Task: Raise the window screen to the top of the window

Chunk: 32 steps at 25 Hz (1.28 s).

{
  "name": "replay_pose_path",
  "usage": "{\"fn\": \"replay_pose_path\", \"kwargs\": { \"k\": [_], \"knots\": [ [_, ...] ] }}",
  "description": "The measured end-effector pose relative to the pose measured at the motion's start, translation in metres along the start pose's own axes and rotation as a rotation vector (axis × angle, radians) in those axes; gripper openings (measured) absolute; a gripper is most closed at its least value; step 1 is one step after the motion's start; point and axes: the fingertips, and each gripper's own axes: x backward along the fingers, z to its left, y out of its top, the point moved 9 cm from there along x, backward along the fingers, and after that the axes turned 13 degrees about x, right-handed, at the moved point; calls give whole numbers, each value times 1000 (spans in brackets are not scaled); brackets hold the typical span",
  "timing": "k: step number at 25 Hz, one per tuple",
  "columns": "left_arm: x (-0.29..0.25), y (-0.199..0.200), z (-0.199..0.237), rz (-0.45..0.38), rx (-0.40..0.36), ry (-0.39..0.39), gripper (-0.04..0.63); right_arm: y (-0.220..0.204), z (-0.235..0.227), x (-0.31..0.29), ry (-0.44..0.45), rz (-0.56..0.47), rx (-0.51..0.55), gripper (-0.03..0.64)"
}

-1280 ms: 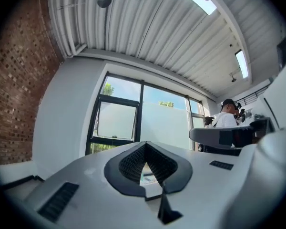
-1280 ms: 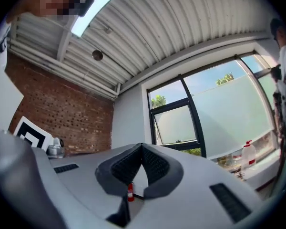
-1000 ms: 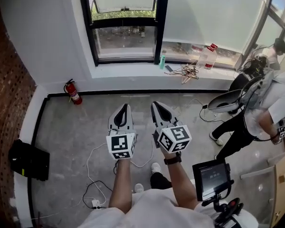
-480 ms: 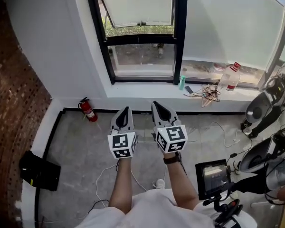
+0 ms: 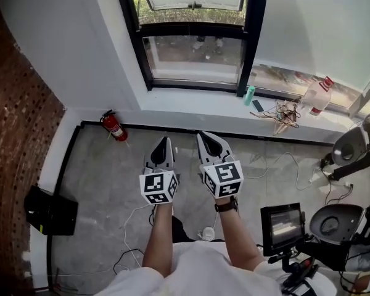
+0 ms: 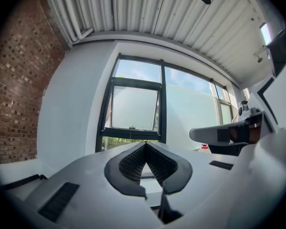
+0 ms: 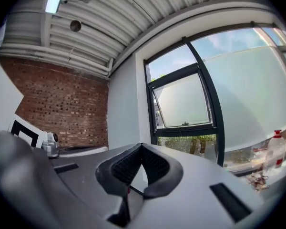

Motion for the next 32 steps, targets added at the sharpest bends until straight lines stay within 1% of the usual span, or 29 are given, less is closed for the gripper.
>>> {"fn": "replay_pose_path", "kwargs": {
  "k": [1, 3, 5, 7, 9, 13, 16, 18, 19, 21, 23, 26, 28, 30, 32],
  "knots": [
    [-15, 0, 11, -2, -11, -10, 0, -5, -2, -18, 15, -5, -34, 0],
    [-50, 3, 35, 3, -56, -22, 0, -14, -9, -60, 40, -20, -102, 0],
    [-90, 10, 59, 12, -91, -35, 0, -14, -21, -106, 28, -30, -124, 0],
    [-125, 25, 82, 6, -87, -64, 0, -5, -33, -152, 10, -37, -111, 0],
    [-157, 46, 111, -17, -74, -94, 0, 8, -40, -197, -23, -37, -70, 0],
    [-215, 84, 180, -39, -121, -145, 0, 29, -39, -285, -84, -35, -7, 0],
    [-252, 93, 215, -56, -81, -145, 0, 28, -44, -329, -150, -21, -14, 0],
    [-278, 89, 225, -44, -66, -153, 0, 20, -55, -349, -180, -8, -65, 0],
    [-289, 84, 227, -24, -76, -160, 0, 14, -62, -357, -184, -1, -89, 0],
    [-314, 76, 226, 3, -126, -159, 0, 3, -81, -374, -184, 10, -108, 0],
    [-346, 69, 228, -1, -155, -157, 0, -7, -106, -397, -183, 9, -114, 0],
    [-397, 61, 236, -23, -116, -179, 0, -18, -142, -435, -176, -13, -124, 0],
    [-438, 63, 238, -27, -118, -180, 0, -19, -169, -462, -174, -20, -115, 0],
    [-486, 71, 232, -9, -169, -168, 0, -11, -206, -487, -178, -29, -78, 0],
    [-529, 85, 223, -10, -206, -165, 0, 2, -246, -508, -182, -63, -41, 0]
  ]
}}
